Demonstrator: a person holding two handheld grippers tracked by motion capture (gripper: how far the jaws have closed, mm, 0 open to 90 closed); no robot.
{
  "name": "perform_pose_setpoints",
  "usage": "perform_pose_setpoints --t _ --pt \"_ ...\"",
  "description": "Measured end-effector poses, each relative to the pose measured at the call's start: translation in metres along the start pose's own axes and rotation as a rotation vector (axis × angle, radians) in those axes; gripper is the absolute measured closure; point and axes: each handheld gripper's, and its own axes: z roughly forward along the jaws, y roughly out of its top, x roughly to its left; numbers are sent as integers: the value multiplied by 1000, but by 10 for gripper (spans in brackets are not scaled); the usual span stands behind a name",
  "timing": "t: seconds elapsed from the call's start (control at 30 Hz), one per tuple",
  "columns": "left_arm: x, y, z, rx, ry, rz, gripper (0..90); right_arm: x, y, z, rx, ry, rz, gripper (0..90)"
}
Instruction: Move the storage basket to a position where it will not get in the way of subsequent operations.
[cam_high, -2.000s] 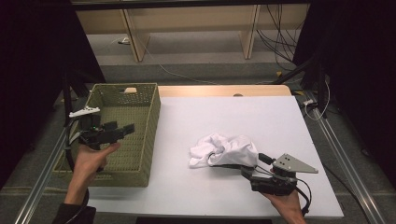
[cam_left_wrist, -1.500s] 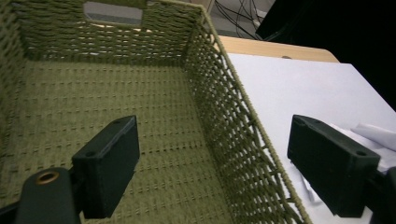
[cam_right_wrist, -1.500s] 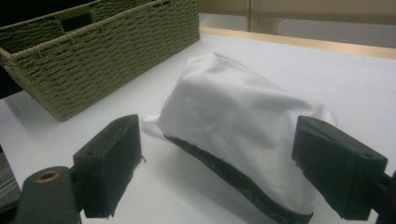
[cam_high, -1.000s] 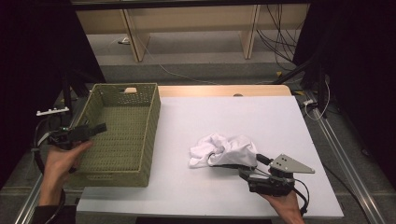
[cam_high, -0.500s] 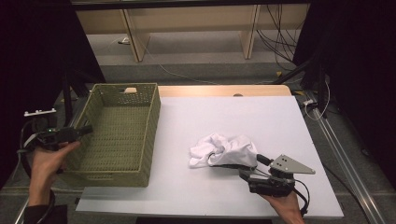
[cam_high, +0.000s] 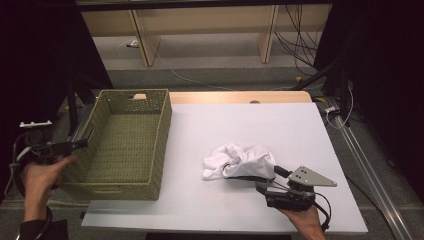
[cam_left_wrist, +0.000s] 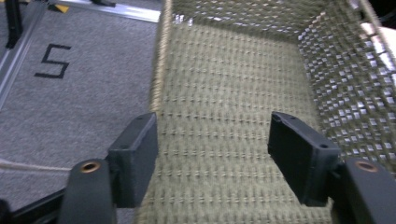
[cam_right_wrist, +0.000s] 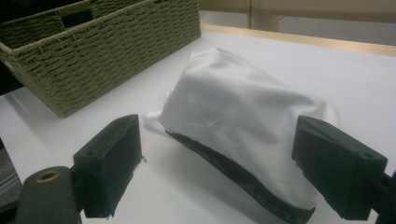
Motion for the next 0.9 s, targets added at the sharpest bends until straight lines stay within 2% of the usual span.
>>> perform_pose_setpoints --t 0.07,0.13,0.17,0.2,0.3,0.5,0.77,0.83,0.9 --pt "5 -1 2 6 21 -9 354 0 0 0 -1 0 -2 168" --pt "10 -2 3 14 24 -19 389 0 0 0 -4 -1 -2 169" --pt "12 -3 4 14 22 -27 444 -1 0 0 -2 -2 1 169" --pt "14 -3 4 18 22 -32 444 -1 0 0 -2 -2 1 169" --pt "15 -4 5 29 47 -16 518 -1 0 -1 -4 -2 1 169" --pt "18 -5 7 42 58 -10 621 -1 0 -2 1 -3 11 169" --pt "25 -7 11 68 87 -22 730 -1 -1 -2 -4 -2 11 170" --pt "25 -8 12 83 81 -7 773 -1 0 -2 -2 -2 13 170" --pt "25 -8 13 83 95 -2 826 -1 -1 -2 -3 -2 11 170"
